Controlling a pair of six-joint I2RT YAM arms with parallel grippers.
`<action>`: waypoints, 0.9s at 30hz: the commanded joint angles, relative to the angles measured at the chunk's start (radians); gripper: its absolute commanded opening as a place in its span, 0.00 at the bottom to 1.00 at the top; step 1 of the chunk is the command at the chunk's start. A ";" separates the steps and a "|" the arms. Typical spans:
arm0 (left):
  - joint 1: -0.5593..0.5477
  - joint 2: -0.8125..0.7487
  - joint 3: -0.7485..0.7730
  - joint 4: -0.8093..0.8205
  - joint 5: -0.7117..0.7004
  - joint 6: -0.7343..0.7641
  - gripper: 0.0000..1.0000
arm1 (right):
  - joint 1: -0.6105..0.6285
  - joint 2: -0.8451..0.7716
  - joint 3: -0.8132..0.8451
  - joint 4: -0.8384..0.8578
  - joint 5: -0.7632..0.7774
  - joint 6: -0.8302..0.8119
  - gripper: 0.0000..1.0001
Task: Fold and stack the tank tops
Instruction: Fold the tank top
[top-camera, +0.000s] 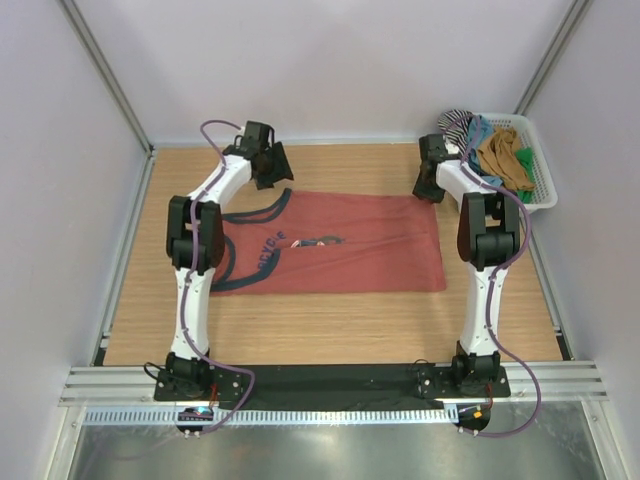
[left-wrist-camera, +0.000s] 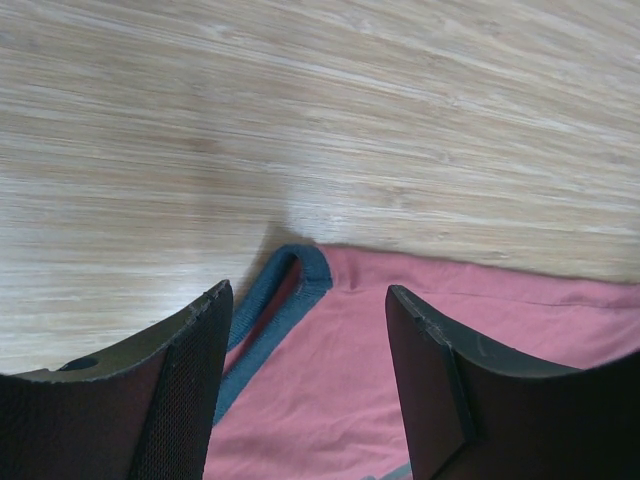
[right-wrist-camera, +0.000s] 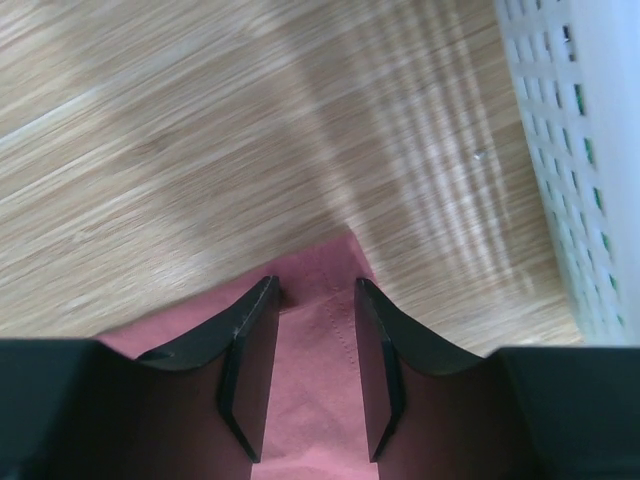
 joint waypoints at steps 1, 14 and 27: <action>-0.014 0.025 0.048 0.001 -0.018 0.028 0.64 | -0.011 0.012 0.024 -0.019 0.103 0.002 0.43; -0.033 0.081 0.106 -0.021 -0.022 0.051 0.61 | -0.009 0.025 0.033 -0.018 0.100 -0.004 0.17; -0.054 0.095 0.103 -0.039 -0.016 0.053 0.40 | -0.009 0.006 0.023 -0.007 0.069 0.000 0.01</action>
